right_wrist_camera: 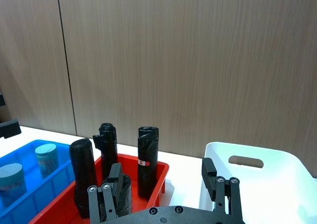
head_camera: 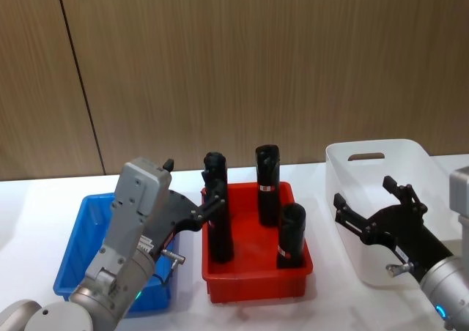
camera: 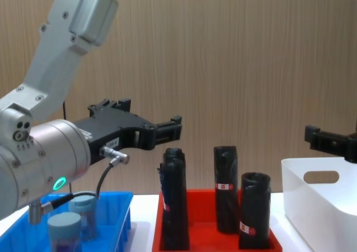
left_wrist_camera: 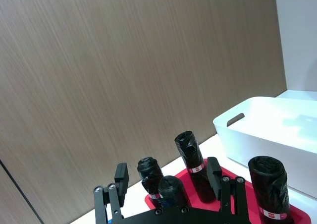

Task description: Pick the cotton swabs from the blue box and place them into the white box.

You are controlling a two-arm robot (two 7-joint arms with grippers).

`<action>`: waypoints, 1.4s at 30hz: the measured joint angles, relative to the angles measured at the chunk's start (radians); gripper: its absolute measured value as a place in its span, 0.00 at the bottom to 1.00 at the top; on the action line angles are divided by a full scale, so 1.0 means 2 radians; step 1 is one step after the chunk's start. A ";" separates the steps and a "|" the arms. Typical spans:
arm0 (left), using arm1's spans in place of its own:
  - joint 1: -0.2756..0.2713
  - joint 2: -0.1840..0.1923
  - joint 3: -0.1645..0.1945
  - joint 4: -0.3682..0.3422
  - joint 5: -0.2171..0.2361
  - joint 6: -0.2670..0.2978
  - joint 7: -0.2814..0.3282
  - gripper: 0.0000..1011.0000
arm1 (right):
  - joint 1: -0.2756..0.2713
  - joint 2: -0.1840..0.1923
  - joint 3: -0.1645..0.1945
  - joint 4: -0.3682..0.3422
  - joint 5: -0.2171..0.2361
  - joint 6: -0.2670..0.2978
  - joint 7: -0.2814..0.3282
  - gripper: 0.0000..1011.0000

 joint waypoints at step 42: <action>0.003 0.012 -0.011 0.009 -0.014 0.003 -0.018 0.99 | 0.000 0.000 0.000 0.000 0.000 0.000 0.000 0.99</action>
